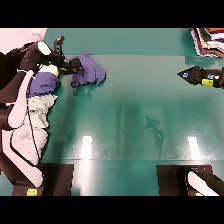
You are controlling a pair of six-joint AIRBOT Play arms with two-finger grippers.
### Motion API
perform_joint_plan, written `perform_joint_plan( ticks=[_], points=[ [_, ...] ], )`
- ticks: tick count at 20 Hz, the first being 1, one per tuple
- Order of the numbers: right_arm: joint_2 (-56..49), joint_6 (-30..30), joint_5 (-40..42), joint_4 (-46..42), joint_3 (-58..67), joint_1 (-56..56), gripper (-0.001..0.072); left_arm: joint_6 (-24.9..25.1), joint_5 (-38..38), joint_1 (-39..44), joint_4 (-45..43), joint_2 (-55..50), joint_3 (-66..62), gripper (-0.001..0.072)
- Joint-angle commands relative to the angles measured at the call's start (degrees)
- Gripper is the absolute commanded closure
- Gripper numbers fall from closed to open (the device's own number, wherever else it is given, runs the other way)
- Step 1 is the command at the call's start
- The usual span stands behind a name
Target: Fold the shirts.
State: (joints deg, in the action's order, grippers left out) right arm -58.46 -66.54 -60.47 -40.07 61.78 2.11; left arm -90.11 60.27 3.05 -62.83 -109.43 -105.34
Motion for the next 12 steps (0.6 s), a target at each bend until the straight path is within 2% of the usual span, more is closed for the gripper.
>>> perform_joint_plan(
  ticks=[1,2,4,8,12],
  points=[
    [1.1,0.0,1.6,0.0,0.0,0.0,0.0697,0.5,-2.3,-1.0,5.1,-4.5,0.0,0.0080],
    [1.1,0.0,1.7,0.0,0.0,0.0,0.0697,0.5,-2.7,-1.0,5.4,-4.4,-0.3,0.0135],
    [1.2,-0.1,2.2,0.1,0.0,0.0,0.0697,0.5,-1.3,-1.0,6.8,-4.4,-2.7,0.0677],
    [1.2,-0.1,0.9,0.0,6.3,0.0,0.0697,0.6,3.4,-0.7,6.7,-0.7,-13.4,0.0679],
    [1.3,0.0,1.0,-0.7,19.2,0.0,0.0697,5.7,2.4,3.2,5.1,14.8,-14.8,0.0680]
  ],
)
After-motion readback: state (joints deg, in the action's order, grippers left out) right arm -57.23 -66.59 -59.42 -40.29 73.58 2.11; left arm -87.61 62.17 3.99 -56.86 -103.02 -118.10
